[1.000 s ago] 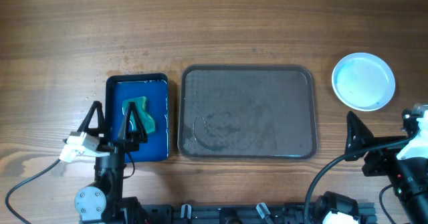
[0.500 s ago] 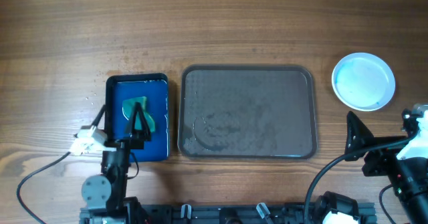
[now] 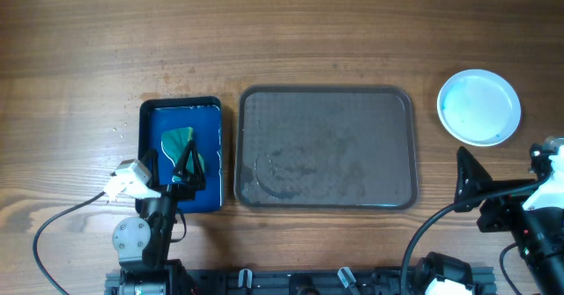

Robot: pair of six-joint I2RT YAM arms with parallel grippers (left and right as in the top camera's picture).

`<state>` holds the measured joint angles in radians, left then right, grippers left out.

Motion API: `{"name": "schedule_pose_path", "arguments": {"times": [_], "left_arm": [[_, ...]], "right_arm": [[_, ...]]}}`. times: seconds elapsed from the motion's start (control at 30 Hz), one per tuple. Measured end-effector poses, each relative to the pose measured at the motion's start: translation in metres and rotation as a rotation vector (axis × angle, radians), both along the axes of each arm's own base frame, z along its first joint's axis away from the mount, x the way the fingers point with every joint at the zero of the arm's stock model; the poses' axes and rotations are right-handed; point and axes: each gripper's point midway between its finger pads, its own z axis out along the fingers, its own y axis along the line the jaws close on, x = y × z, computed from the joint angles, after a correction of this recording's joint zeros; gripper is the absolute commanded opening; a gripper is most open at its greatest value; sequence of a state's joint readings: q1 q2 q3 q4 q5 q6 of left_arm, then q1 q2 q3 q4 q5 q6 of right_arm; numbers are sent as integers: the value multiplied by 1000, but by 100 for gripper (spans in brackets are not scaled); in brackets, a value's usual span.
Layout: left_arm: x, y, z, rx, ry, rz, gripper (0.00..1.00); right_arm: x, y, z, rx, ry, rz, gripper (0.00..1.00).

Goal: Clean dirty plates on tray and stack at the side

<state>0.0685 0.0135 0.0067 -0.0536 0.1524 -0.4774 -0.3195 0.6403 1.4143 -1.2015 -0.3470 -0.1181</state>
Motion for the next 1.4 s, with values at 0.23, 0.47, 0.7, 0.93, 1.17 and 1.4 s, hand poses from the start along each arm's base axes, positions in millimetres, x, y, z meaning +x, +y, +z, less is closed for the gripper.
{"name": "schedule_pose_path", "arguments": {"times": [0.23, 0.47, 0.7, 0.93, 1.17, 1.4], "left_arm": [[0, 0, 0, 0, 0, -1, 100], [0, -1, 0, 0, 0, -3, 100], [0, -1, 0, -1, 0, -3, 100], [0, -1, 0, -1, 0, -3, 100], [0, -1, 0, 0, 0, -3, 100], [0, -1, 0, 0, 0, -3, 100]], "right_arm": [[0, 0, 0, 0, 0, 0, 100], [0, 0, 0, 0, 0, 0, 100], [0, 0, 0, 0, 0, 0, 100], [0, 0, 0, 0, 0, 0, 100], [0, 0, 1, -1, -4, 2, 100], [13, 27, 36, -53, -170, 180, 100]]}}
